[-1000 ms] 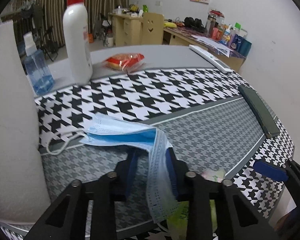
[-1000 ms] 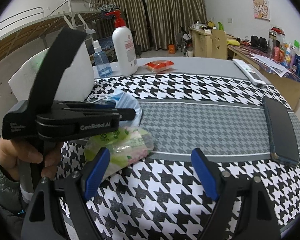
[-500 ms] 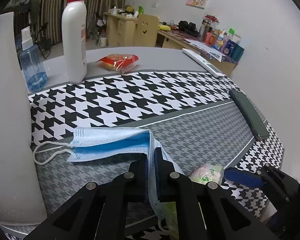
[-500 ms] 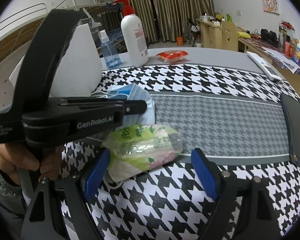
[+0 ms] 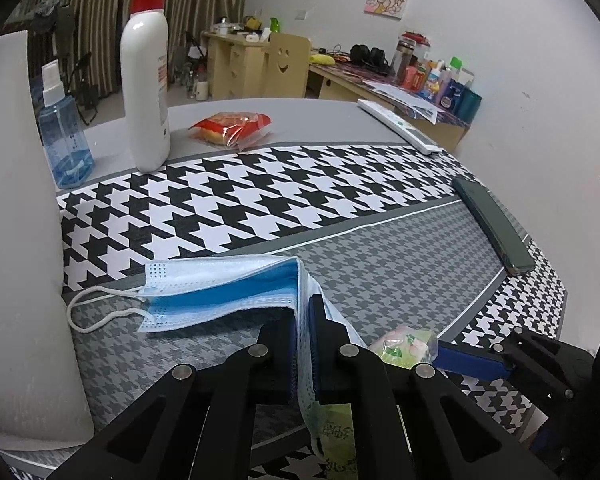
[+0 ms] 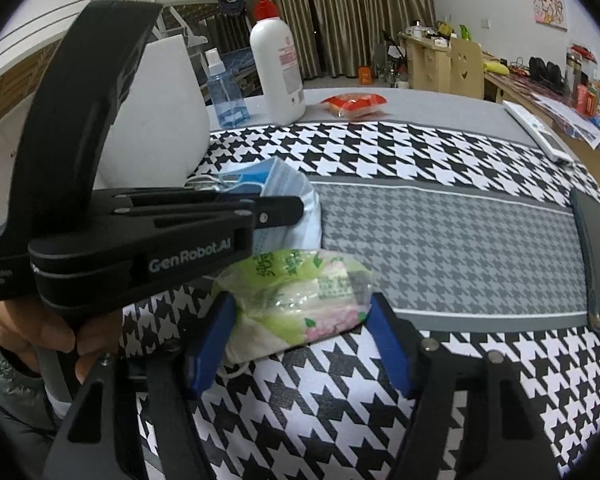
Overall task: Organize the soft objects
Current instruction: 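Close the left gripper on the blue face mask while the right gripper grasps the green packet, then lift the mask with the left gripper while the right gripper lifts the green packet, then carry the mask and packet with both grippers over the white foam box, then lower the green packet into the foam box and open the right gripper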
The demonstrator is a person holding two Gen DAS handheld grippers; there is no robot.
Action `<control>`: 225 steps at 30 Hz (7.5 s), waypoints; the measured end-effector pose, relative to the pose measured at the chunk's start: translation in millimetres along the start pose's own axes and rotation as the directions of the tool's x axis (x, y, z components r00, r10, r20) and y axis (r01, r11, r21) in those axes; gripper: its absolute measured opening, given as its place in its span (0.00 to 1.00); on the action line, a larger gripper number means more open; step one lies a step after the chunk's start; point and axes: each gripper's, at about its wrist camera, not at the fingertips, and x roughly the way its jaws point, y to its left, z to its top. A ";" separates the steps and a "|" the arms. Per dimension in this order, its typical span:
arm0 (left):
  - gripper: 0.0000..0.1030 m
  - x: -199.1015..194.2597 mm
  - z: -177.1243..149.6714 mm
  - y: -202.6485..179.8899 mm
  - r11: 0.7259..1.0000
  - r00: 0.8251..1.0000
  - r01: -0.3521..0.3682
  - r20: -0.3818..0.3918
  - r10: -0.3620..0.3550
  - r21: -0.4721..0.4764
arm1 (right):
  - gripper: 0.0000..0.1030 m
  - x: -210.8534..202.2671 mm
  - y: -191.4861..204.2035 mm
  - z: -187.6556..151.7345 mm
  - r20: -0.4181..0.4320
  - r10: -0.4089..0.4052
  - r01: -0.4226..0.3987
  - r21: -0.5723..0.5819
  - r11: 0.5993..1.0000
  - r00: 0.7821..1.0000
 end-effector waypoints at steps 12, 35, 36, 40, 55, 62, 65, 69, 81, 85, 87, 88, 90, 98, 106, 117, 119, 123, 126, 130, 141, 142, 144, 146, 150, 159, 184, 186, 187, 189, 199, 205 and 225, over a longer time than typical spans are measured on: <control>0.06 -11.3 -0.5 0.0 1.000 0.999 -0.020 0.046 0.019 0.011 | 0.46 -27.5 -14.7 -6.6 0.040 -0.050 0.048 0.038 0.998 0.998; 0.06 -69.9 -0.8 -28.3 0.992 0.978 -0.061 0.206 0.038 0.107 | 0.46 -87.3 -16.4 -4.1 0.201 -0.140 0.129 0.068 0.989 0.969; 0.06 -72.1 -0.9 -29.4 0.992 0.976 -0.065 0.212 0.040 0.111 | 0.46 -89.1 -15.9 -4.4 0.206 -0.141 0.130 0.067 0.989 0.968; 0.06 -79.1 -2.9 -32.1 0.990 0.973 -0.079 0.227 0.050 0.121 | 0.46 -96.5 -13.6 -2.7 0.227 -0.139 0.129 0.061 0.990 0.964; 0.06 -111.0 1.7 -40.9 0.979 0.943 -0.139 0.322 0.085 0.147 | 0.46 -112.5 -8.0 5.7 0.303 -0.136 0.124 0.056 0.991 0.943; 0.06 -117.7 5.2 -42.5 0.975 0.937 -0.156 0.336 0.095 0.159 | 0.46 -114.7 -4.2 10.2 0.320 -0.133 0.124 0.047 0.991 0.938; 0.06 -121.8 6.6 -43.2 0.974 0.935 -0.154 0.343 0.090 0.164 | 0.46 -117.4 -2.1 12.1 0.333 -0.130 0.124 0.039 0.991 0.934; 0.06 -128.8 8.2 -43.9 0.974 0.928 -0.153 0.362 0.084 0.167 | 0.46 -121.3 1.6 16.1 0.355 -0.123 0.120 0.030 0.992 0.927; 0.06 -142.7 18.8 -40.3 0.968 0.907 -0.190 0.406 0.109 0.164 | 0.46 -123.3 11.2 31.9 0.394 -0.091 0.102 -0.007 0.995 0.915; 0.06 -147.9 22.8 -39.1 0.966 0.900 -0.203 0.420 0.119 0.162 | 0.46 -126.2 13.4 35.8 0.411 -0.083 0.098 -0.015 0.995 0.908; 0.06 -150.7 25.2 -38.0 0.965 0.893 -0.213 0.430 0.128 0.155 | 0.46 -127.1 13.6 37.7 0.418 -0.083 0.098 -0.017 0.995 0.905; 0.06 -152.0 26.3 -37.7 0.964 0.891 -0.218 0.435 0.132 0.155 | 0.46 -127.2 13.9 38.6 0.420 -0.082 0.098 -0.017 0.995 0.904; 0.06 -153.8 27.6 -37.9 0.963 0.888 -0.221 0.441 0.133 0.154 | 0.46 -127.4 14.2 40.2 0.424 -0.080 0.096 -0.017 0.995 0.902; 0.06 -160.9 36.8 -38.1 0.960 0.873 -0.235 0.467 0.140 0.150 | 0.46 -132.3 15.4 48.5 0.446 -0.082 0.101 -0.020 0.995 0.891; 0.06 -170.4 43.7 -36.6 0.959 0.854 -0.243 0.500 0.142 0.143 | 0.46 -136.2 21.4 56.4 0.467 -0.074 0.098 -0.028 0.995 0.881; 0.06 -180.4 53.9 -28.2 0.958 0.833 -0.260 0.530 0.160 0.119 | 0.46 -135.2 26.2 68.0 0.480 -0.060 0.091 -0.043 0.995 0.875; 0.06 -182.8 56.0 -26.9 0.958 0.829 -0.263 0.536 0.161 0.118 | 0.46 -135.3 28.1 69.8 0.482 -0.058 0.091 -0.046 0.995 0.874; 0.06 -188.1 58.1 -23.9 0.957 0.820 -0.269 0.548 0.165 0.113 | 0.46 -135.5 31.7 75.2 0.488 -0.053 0.087 -0.049 0.995 0.871; 0.06 -192.6 60.8 -20.9 0.957 0.811 -0.272 0.559 0.169 0.105 | 0.46 -136.5 36.7 78.9 0.495 -0.043 0.084 -0.061 0.995 0.868; 0.06 -198.2 64.3 -15.9 0.953 0.799 -0.290 0.571 0.188 0.091 | 0.46 -136.2 42.9 83.5 0.498 -0.027 0.077 -0.080 0.994 0.867; 0.06 -204.6 71.3 3.4 0.939 0.771 -0.341 0.582 0.261 0.031 | 0.46 -128.6 61.0 94.9 0.494 0.023 0.047 -0.129 0.990 0.869; 0.06 -205.3 71.4 5.0 0.939 0.769 -0.343 0.582 0.264 0.026 | 0.46 -127.8 62.8 95.9 0.493 0.029 0.042 -0.134 0.990 0.869; 0.06 -207.6 70.8 8.4 0.937 0.763 -0.350 0.585 0.275 0.016 | 0.46 -126.4 66.9 97.1 0.491 0.041 0.034 -0.144 0.989 0.870; 0.06 -209.4 71.0 12.1 0.934 0.759 -0.356 0.585 0.286 0.005 | 0.46 -124.1 69.0 99.0 0.487 0.052 0.027 -0.153 0.988 0.872; 0.06 -212.3 70.1 20.2 0.928 0.749 -0.373 0.584 0.314 -0.021 | 0.46 -117.5 79.3 102.8 0.473 0.078 0.008 -0.176 0.984 0.878; 0.06 -217.0 65.5 41.5 0.908 0.733 -0.413 0.567 0.377 -0.071 | 0.46 -105.7 100.6 113.0 0.445 0.115 -0.016 -0.220 0.975 0.888; 0.06 -200.7 52.9 93.6 0.896 0.779 -0.427 0.453 0.434 -0.123 | 0.46 -84.3 125.8 121.4 0.384 0.141 -0.039 -0.261 0.965 0.913; 0.06 -199.0 51.3 96.1 0.897 0.784 -0.425 0.444 0.433 -0.124 | 0.46 -82.9 126.2 122.4 0.379 0.140 -0.040 -0.259 0.965 0.915; 0.06 -198.1 51.0 96.9 0.897 0.786 -0.425 0.441 0.433 -0.123 | 0.46 -82.4 126.5 122.5 0.378 0.138 -0.039 -0.259 0.965 0.915; 0.06 -195.6 51.1 98.9 0.897 0.791 -0.425 0.432 0.434 -0.122 | 0.46 -81.9 127.4 123.0 0.376 0.137 -0.038 -0.260 0.965 0.916; 0.52 -182.4 48.4 108.0 0.897 0.815 -0.427 0.380 0.437 -0.115 | 0.46 -77.8 130.8 126.0 0.362 0.130 -0.037 -0.253 0.967 0.923; 0.83 -185.1 43.2 110.7 0.889 0.804 -0.442 0.385 0.453 -0.120 | 0.46 -72.6 133.0 126.6 0.351 0.128 -0.038 -0.252 0.967 0.927; 0.94 -196.2 35.1 103.8 0.952 0.873 -0.301 0.417 0.251 0.058 | 0.47 -65.1 136.5 127.8 0.346 0.110 -0.027 -0.237 0.971 0.932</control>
